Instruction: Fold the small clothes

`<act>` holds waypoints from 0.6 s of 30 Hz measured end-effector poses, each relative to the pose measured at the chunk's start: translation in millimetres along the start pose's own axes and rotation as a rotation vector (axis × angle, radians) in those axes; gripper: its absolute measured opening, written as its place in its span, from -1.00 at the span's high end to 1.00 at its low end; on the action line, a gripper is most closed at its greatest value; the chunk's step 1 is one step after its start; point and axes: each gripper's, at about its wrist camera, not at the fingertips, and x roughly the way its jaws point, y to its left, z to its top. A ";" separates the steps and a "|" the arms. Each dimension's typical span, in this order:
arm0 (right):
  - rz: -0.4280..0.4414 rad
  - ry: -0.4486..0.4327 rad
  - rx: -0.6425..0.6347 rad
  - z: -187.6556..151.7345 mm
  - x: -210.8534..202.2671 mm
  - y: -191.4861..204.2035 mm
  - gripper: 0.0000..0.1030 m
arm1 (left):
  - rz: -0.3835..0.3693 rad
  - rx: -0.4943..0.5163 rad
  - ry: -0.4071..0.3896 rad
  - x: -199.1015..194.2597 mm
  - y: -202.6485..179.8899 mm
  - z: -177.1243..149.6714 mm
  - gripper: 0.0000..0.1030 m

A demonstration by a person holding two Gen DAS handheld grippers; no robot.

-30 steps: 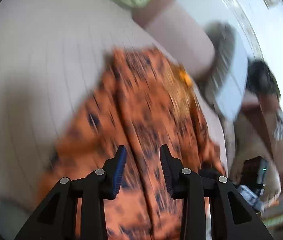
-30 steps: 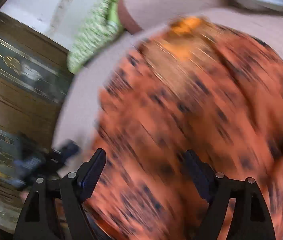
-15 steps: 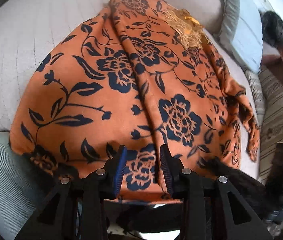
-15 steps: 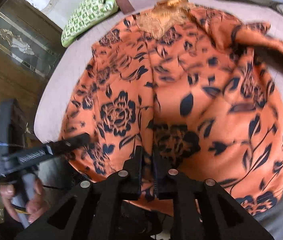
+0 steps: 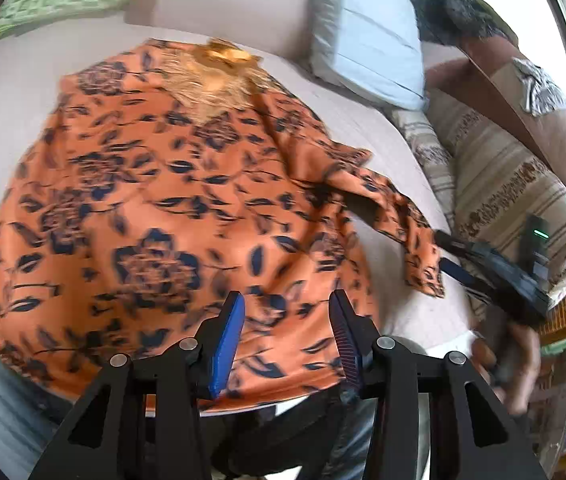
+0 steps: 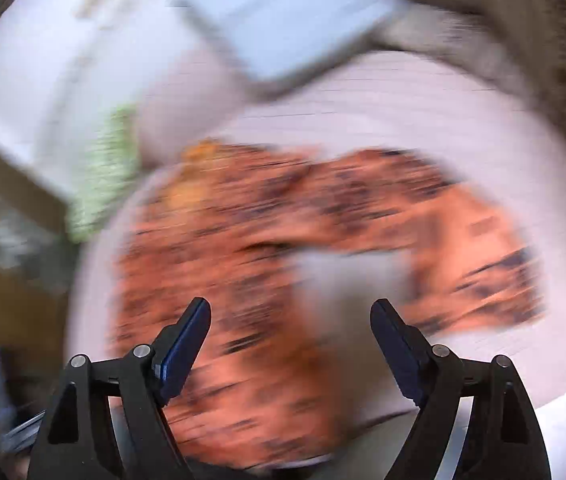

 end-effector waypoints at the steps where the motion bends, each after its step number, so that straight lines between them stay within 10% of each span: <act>1: -0.082 0.009 0.007 7.5 9.5 -10.3 -0.63 | -0.003 0.002 0.008 2.7 -4.0 1.1 0.15; 9: -0.464 0.103 -0.184 -2.5 72.8 -10.8 -0.41 | 0.026 -0.033 0.016 5.7 8.3 -5.9 0.16; 12: -0.463 0.098 -0.127 4.3 57.2 -17.9 0.94 | 0.010 -0.072 0.004 1.7 18.6 -6.6 0.16; 18: -0.256 -0.053 -0.052 23.7 -37.5 5.2 0.94 | -0.029 -0.103 -0.024 -5.6 39.0 -9.7 0.16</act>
